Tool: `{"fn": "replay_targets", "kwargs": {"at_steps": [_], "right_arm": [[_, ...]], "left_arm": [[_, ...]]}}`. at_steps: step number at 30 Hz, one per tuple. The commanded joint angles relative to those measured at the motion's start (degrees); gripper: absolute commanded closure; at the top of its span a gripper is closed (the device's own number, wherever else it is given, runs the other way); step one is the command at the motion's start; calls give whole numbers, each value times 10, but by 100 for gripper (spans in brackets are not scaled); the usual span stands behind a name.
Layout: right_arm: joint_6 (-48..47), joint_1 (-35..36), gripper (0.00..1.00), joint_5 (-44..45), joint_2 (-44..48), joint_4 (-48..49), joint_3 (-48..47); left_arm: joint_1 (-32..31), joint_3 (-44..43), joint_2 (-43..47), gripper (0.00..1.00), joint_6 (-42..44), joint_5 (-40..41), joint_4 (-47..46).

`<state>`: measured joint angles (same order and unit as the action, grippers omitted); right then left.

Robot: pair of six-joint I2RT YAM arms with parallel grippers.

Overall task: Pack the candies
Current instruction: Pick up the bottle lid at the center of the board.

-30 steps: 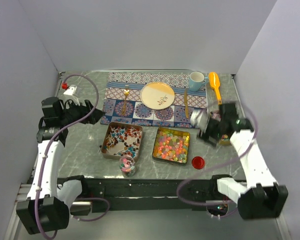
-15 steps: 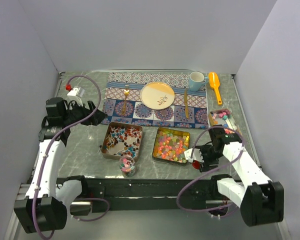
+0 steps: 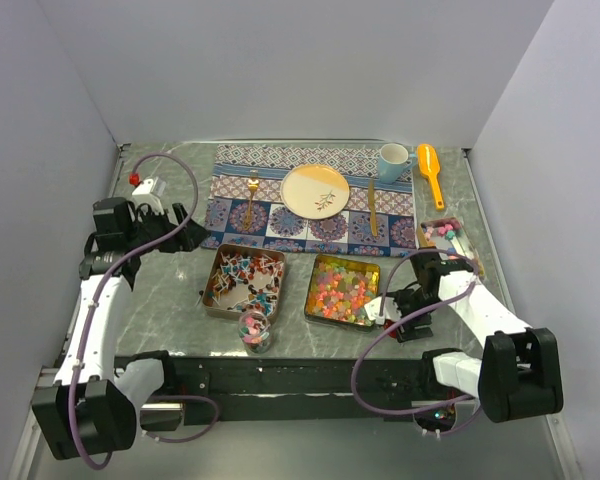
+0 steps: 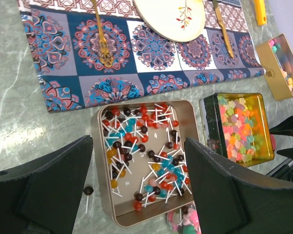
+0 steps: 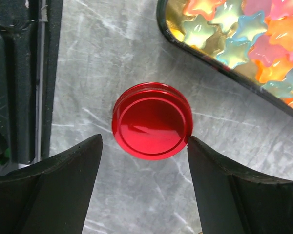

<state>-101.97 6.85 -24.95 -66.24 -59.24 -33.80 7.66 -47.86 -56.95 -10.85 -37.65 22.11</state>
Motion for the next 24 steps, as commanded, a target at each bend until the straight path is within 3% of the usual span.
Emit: {"fn": "replay_targets", "kwargs": {"at_steps": [1,12,17,20,24], "right_arm": [[-11,11,22,-12,-1,25,4],[34,32,28,3,-50,54,0],[49,36,43,9,-42,71,6],[65,29,46,28,-7,35,-6],[42,9,48,50,92,-96,-64]], "left_arm": [[8,2,-4,19,-8,-2,-21],[10,7,-11,19,-14,-6,-28],[10,6,-10,19,-15,-9,-28],[11,2,-6,19,-12,-15,-22],[10,0,-6,19,-20,-36,-50]]}}
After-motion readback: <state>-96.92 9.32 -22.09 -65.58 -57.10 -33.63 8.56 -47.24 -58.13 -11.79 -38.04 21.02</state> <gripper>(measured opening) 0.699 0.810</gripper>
